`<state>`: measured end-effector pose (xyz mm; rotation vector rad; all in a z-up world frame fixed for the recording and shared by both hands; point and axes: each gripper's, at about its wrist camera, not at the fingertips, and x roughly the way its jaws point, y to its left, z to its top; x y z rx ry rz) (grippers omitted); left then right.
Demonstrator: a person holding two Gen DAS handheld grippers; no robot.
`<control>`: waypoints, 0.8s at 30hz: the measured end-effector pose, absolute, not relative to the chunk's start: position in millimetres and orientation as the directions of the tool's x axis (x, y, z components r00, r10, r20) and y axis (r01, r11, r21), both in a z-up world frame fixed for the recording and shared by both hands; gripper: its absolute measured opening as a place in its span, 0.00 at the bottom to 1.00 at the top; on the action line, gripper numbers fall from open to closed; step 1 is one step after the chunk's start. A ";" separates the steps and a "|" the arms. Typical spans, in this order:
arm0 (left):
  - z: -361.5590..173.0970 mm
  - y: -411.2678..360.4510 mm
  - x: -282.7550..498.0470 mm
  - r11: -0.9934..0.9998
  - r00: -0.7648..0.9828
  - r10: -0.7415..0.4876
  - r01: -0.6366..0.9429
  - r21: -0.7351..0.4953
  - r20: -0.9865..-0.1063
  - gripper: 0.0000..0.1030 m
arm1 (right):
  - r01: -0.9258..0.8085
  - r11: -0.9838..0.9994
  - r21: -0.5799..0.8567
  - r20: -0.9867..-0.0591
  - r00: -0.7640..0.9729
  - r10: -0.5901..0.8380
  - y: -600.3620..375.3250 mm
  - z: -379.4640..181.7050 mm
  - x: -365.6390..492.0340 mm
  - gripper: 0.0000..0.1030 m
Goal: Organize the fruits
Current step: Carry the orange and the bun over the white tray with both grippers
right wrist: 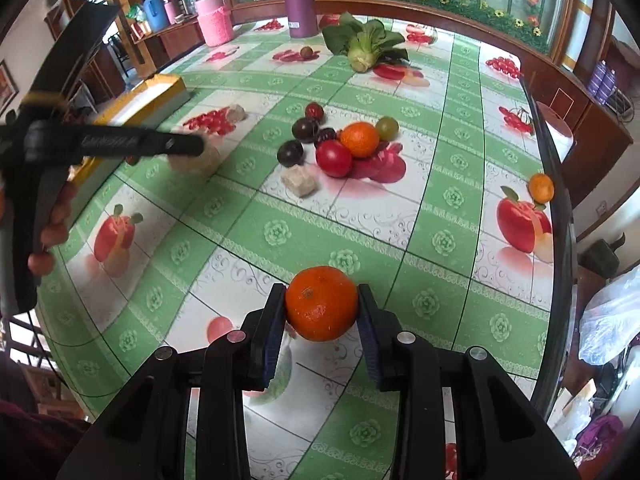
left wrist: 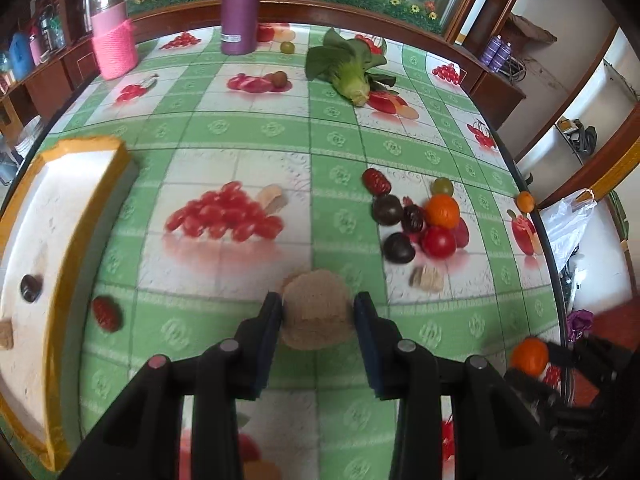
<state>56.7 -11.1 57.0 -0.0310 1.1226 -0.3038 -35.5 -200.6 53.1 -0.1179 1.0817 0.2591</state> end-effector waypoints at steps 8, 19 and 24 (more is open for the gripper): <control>65.1 39.8 25.5 0.960 0.408 -0.273 0.178 -0.217 -0.871 0.39 | -0.285 0.958 0.035 -0.863 0.475 0.173 -170.4 72.5 -27.3 0.33; 72.8 100.0 6.8 0.965 0.448 -0.261 0.087 -0.249 -0.855 0.39 | -0.365 0.929 0.050 -0.860 0.457 0.226 -105.2 76.4 -10.3 0.33; 78.1 122.0 2.9 0.968 0.469 -0.243 0.058 -0.244 -0.849 0.39 | -0.397 0.916 0.061 -0.862 0.441 0.249 -76.8 74.6 -1.8 0.33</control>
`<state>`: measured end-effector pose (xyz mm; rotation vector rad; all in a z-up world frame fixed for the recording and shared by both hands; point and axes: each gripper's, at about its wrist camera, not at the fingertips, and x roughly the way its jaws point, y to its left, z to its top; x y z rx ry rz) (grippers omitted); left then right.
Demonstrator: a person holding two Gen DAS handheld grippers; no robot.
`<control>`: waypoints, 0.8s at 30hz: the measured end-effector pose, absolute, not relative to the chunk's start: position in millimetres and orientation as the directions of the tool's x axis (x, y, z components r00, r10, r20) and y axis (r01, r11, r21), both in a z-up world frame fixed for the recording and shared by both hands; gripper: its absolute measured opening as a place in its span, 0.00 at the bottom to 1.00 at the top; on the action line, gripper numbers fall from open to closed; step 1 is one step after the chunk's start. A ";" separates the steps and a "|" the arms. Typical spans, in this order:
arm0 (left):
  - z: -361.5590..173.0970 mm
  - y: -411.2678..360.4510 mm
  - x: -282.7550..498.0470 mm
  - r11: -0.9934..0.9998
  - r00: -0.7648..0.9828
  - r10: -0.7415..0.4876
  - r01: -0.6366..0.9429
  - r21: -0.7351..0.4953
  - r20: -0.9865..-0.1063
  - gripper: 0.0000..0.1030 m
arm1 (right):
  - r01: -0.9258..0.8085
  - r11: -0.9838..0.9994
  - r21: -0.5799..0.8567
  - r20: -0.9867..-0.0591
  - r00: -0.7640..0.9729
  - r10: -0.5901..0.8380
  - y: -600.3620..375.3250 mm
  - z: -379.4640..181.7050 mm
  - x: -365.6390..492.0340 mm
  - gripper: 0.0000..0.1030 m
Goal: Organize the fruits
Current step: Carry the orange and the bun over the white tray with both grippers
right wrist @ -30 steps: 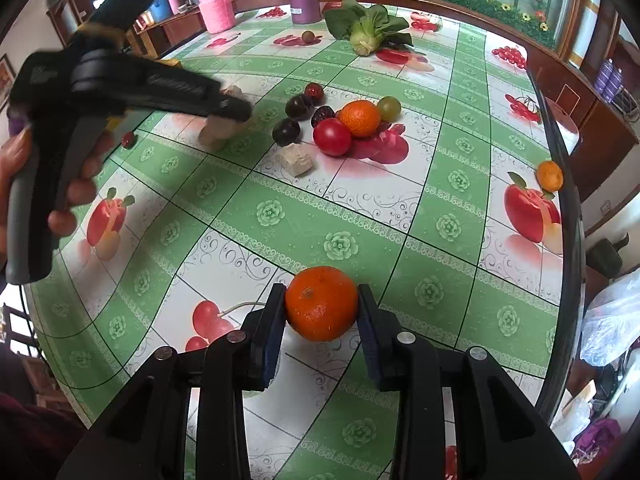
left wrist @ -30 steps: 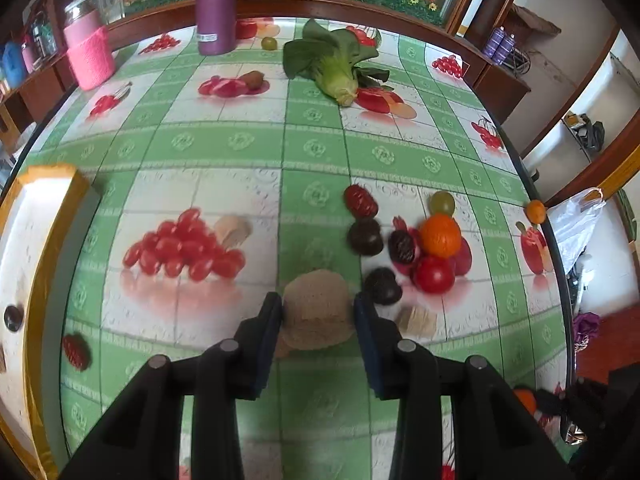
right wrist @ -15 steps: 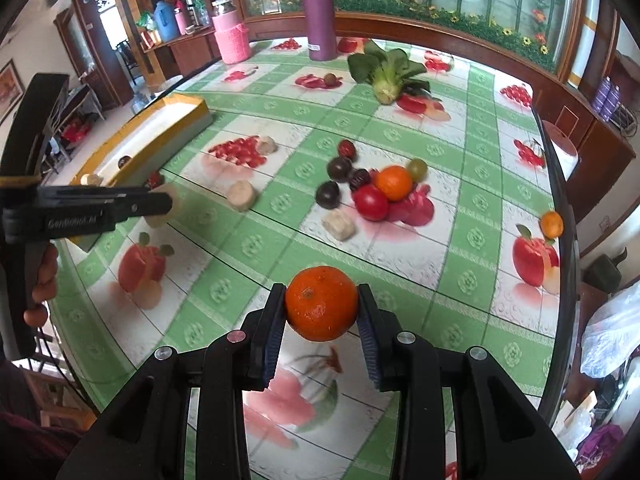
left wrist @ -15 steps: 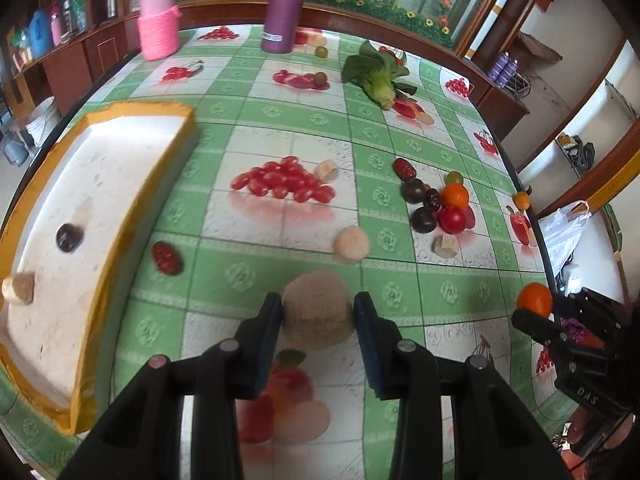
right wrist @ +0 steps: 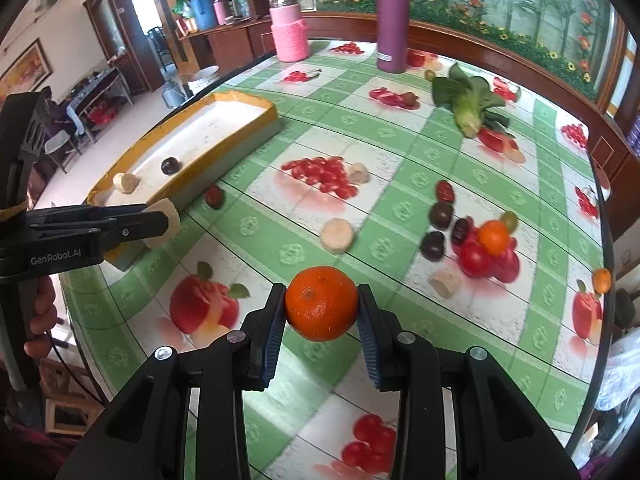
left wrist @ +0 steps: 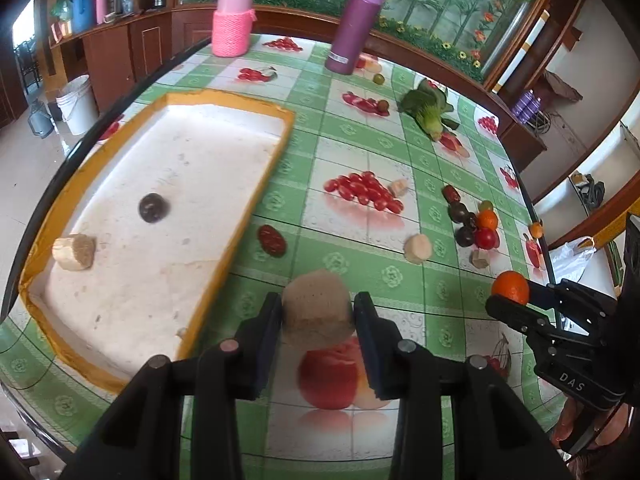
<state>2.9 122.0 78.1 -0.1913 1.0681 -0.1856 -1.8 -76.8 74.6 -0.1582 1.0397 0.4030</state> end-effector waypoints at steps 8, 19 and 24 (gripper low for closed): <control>81.2 168.5 4.3 0.967 0.494 -0.215 -0.012 -0.253 -0.843 0.39 | -0.454 0.888 0.066 -0.867 0.415 0.277 -32.2 73.8 20.1 0.33; 73.0 237.4 20.3 0.966 0.492 -0.136 -0.127 -0.226 -0.860 0.39 | -0.522 0.847 0.097 -0.849 0.401 0.345 39.8 83.4 62.6 0.32; 67.3 261.1 42.2 0.964 0.479 -0.103 -0.167 -0.205 -0.872 0.39 | -0.534 0.835 0.130 -0.838 0.391 0.380 75.4 84.8 94.6 0.32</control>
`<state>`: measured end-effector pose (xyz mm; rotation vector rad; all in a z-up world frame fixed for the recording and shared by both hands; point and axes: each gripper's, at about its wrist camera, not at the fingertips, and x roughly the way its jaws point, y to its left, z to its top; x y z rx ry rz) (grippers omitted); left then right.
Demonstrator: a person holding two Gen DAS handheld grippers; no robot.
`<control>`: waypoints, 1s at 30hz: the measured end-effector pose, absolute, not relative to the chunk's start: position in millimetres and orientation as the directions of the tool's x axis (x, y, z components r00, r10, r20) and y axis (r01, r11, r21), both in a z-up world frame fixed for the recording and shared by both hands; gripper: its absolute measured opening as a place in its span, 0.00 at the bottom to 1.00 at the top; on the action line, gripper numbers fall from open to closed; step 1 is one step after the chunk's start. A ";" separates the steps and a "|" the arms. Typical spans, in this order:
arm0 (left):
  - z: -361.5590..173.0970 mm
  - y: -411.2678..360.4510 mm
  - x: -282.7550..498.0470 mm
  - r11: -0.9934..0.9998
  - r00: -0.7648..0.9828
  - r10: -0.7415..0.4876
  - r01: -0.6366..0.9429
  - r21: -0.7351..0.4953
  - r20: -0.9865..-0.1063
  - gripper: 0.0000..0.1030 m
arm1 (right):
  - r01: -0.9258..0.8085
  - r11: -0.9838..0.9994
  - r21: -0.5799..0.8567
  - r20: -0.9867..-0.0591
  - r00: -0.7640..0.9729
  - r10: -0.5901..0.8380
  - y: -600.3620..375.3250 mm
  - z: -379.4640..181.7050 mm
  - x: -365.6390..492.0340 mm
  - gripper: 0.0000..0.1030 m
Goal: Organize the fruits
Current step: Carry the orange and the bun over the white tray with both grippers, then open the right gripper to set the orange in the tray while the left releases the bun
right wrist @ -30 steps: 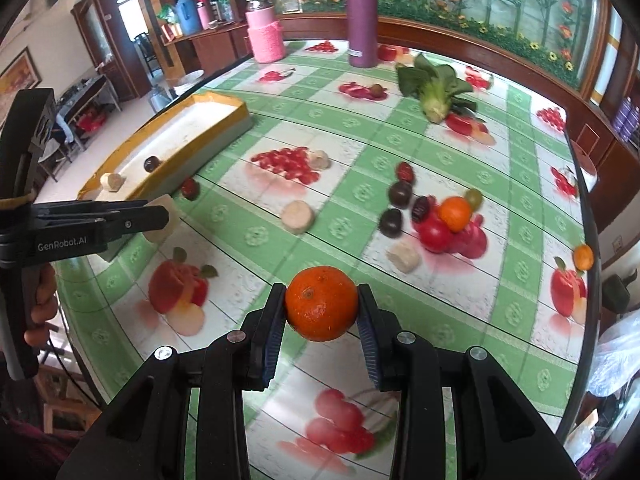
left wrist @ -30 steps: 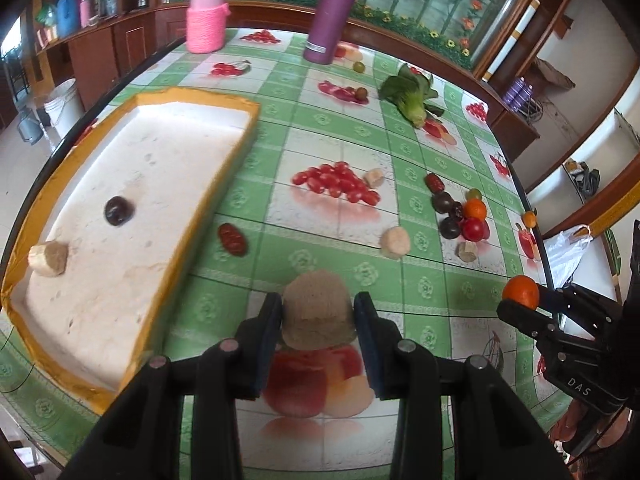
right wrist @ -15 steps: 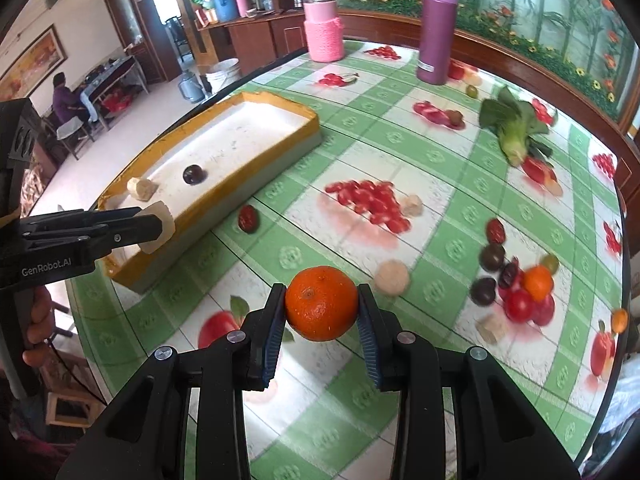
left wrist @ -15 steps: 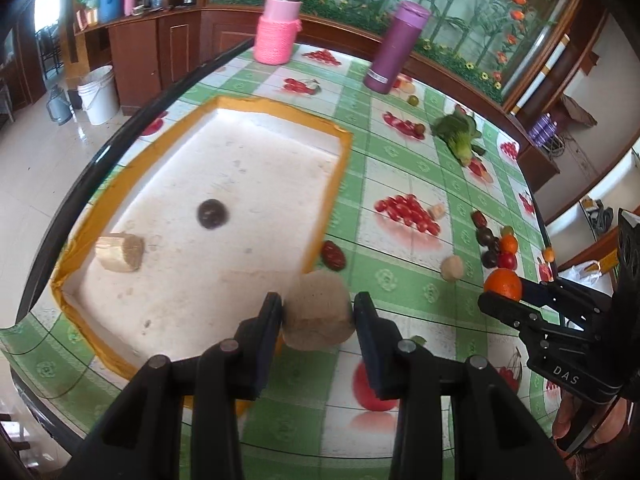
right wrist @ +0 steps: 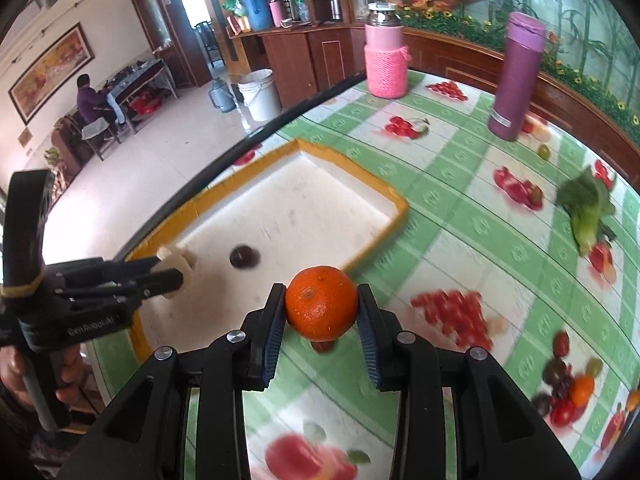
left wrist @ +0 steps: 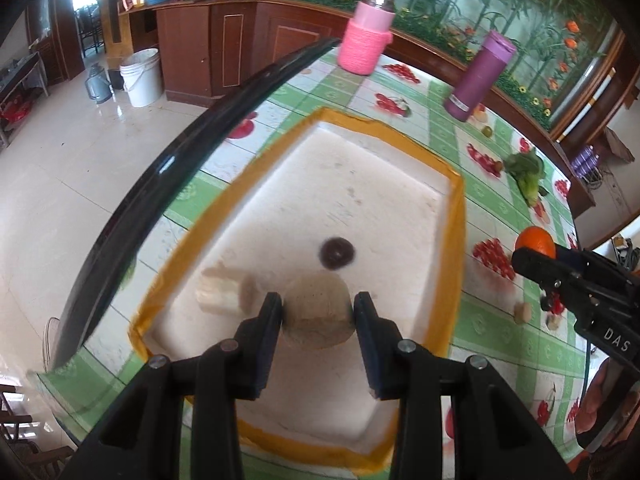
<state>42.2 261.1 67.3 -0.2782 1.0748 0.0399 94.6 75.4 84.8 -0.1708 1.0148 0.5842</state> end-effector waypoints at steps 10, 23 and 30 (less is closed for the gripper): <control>48.6 279.5 103.4 0.968 0.439 -0.063 -0.193 -0.163 -0.896 0.39 | -0.539 0.836 0.103 -0.888 0.330 0.321 133.1 37.5 144.6 0.33; 34.5 279.1 118.6 0.978 0.432 -0.031 -0.172 -0.116 -0.901 0.39 | -0.582 0.812 0.044 -0.915 0.303 0.267 149.4 2.9 155.0 0.41; 36.1 275.4 105.9 0.985 0.437 -0.002 -0.155 -0.077 -0.899 0.40 | -0.577 0.816 0.038 -0.908 0.320 0.269 144.1 9.5 150.9 0.48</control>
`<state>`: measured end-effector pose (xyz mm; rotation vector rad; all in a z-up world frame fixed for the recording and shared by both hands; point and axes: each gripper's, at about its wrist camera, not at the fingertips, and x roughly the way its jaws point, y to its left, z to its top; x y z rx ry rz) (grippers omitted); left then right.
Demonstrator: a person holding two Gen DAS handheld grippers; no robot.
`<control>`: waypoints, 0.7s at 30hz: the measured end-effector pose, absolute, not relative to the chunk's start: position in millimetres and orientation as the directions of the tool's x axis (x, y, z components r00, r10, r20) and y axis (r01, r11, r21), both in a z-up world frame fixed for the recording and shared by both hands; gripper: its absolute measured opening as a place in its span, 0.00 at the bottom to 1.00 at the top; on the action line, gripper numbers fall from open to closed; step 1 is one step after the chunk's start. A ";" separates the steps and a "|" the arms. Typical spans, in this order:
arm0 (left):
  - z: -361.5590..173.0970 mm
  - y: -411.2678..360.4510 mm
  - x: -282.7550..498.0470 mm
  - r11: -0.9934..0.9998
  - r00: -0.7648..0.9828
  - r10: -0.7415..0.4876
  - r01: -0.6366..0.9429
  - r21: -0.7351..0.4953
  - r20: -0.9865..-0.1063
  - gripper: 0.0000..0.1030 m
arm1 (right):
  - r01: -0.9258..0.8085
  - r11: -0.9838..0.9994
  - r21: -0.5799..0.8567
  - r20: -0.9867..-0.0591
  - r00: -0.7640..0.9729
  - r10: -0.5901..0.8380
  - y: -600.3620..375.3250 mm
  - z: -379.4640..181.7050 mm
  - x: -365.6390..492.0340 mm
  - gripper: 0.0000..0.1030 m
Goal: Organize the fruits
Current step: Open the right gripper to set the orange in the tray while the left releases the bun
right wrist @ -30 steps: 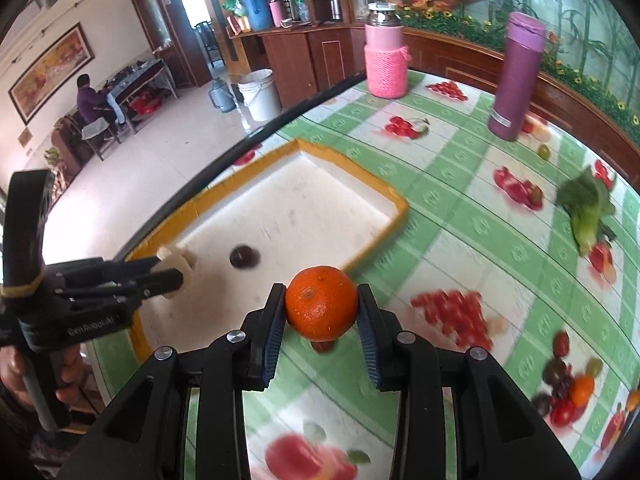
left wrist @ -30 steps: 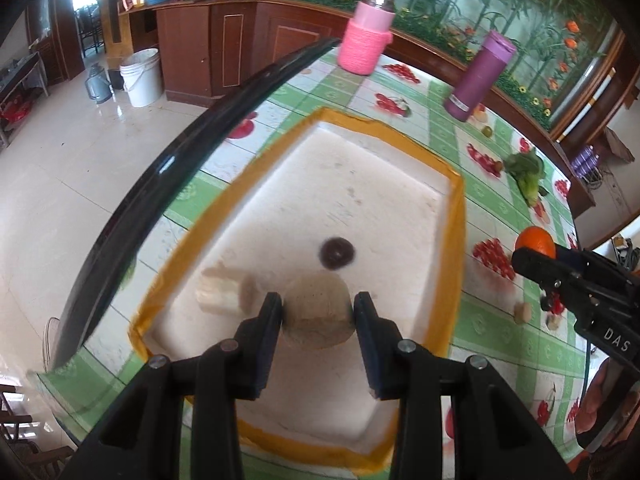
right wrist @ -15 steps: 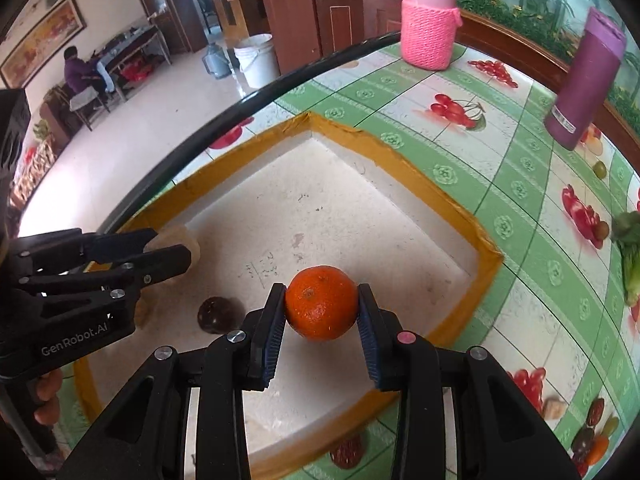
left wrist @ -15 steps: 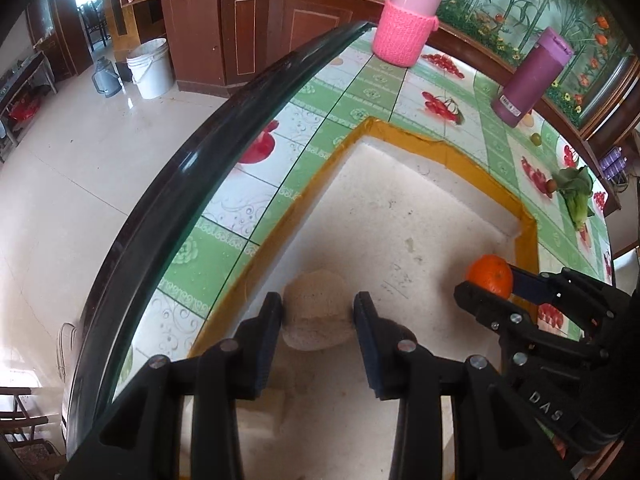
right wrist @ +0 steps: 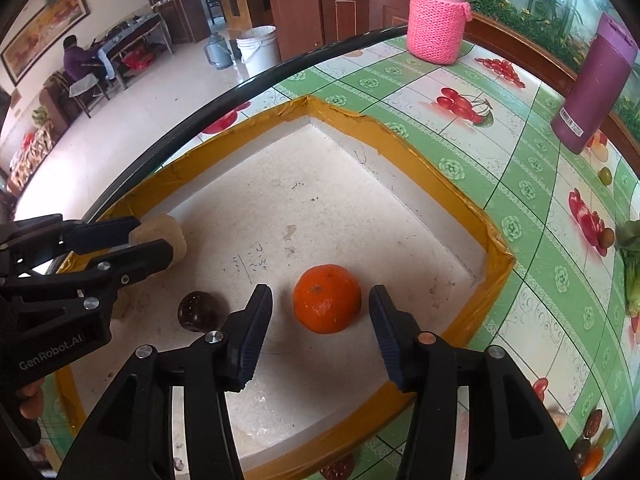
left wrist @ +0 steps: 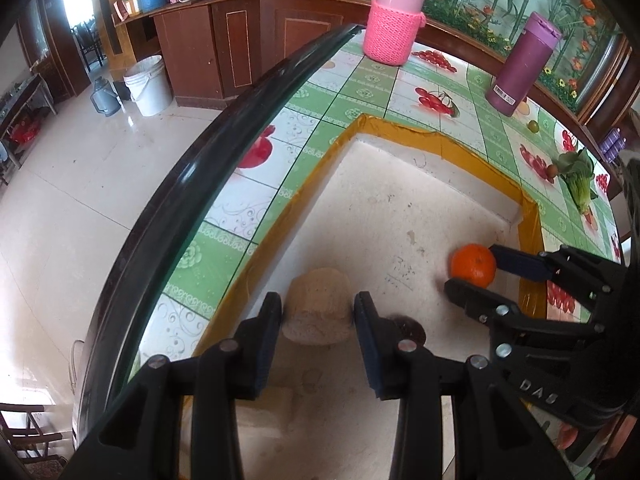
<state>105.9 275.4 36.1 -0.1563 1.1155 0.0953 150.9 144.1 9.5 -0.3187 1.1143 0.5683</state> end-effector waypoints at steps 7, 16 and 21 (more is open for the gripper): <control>42.7 281.2 85.2 0.981 0.453 0.017 -0.179 -0.072 -0.891 0.45 | -0.556 0.829 0.055 -0.903 0.327 0.280 131.3 22.4 140.0 0.49; 59.8 277.8 44.7 0.961 0.507 0.015 -0.244 -0.126 -0.862 0.58 | -0.571 0.820 0.041 -0.879 0.370 0.301 111.9 55.8 100.3 0.56; 64.5 258.4 18.1 0.957 0.528 0.035 -0.262 -0.124 -0.848 0.68 | -0.591 0.806 0.028 -0.878 0.371 0.303 92.9 65.4 75.0 0.56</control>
